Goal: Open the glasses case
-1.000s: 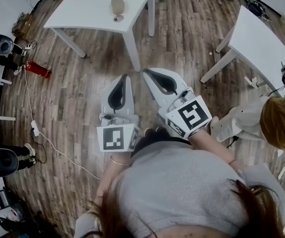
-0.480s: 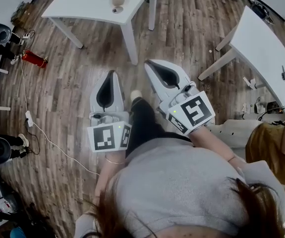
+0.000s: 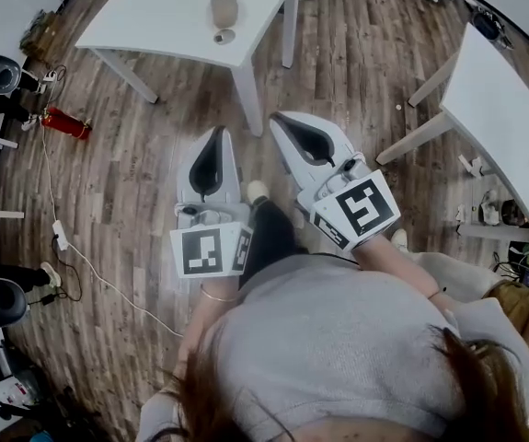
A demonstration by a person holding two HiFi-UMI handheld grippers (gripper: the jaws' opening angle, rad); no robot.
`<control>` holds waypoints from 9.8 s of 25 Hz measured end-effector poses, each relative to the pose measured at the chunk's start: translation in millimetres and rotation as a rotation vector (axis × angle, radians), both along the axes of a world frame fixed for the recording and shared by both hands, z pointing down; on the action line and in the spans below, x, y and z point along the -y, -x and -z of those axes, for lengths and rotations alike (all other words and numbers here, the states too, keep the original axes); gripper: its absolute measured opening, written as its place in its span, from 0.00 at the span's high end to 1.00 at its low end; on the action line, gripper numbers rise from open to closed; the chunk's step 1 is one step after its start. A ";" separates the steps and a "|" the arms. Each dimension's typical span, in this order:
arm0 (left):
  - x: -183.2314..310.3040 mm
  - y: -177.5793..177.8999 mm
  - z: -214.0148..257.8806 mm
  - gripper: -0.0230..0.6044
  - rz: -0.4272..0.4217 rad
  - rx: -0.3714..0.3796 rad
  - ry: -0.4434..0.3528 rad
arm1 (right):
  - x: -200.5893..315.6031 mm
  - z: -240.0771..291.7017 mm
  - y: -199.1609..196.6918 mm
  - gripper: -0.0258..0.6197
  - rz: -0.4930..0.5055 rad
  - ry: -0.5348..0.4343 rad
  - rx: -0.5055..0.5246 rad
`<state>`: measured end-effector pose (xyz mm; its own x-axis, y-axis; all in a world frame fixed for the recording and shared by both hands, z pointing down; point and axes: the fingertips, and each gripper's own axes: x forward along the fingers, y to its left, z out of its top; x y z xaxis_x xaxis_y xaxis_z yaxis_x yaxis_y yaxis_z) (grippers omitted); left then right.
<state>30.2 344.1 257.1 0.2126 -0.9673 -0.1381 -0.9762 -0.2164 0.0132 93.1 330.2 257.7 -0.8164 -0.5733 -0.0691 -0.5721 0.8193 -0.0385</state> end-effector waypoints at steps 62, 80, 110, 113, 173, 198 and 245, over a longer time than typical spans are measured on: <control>462.3 136.1 -17.4 0.96 0.054 -0.008 0.086 | 475.7 -13.7 128.3 0.96 0.041 0.063 -0.005; 493.7 152.1 -84.9 0.50 -0.115 -0.012 0.338 | 506.2 -30.8 149.0 0.96 -0.010 0.101 -0.039; 494.2 108.5 -219.9 0.34 -0.240 -0.200 0.863 | 510.1 -47.6 145.5 0.96 -0.018 0.156 -0.049; 497.7 97.9 -221.0 0.33 -0.256 -0.205 0.885 | 510.6 -45.1 145.9 0.96 -0.012 0.163 -0.037; 495.8 108.7 -55.1 0.39 -0.597 -0.829 0.410 | 549.6 -47.8 173.1 0.80 0.471 0.581 0.033; 492.1 99.8 -52.5 0.44 -0.663 -0.849 0.464 | 506.4 -22.5 215.8 0.67 0.824 0.313 -0.292; 497.1 133.3 -23.6 0.44 -0.640 -1.063 0.233 | 540.1 0.0 177.2 0.96 0.580 0.372 0.051</control>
<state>-103.1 -153.0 280.7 0.5401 -0.7566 -0.3685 -0.1817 -0.5324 0.8268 -84.1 -209.8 257.7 -0.9993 -0.0376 0.0011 -0.0350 0.9194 -0.3916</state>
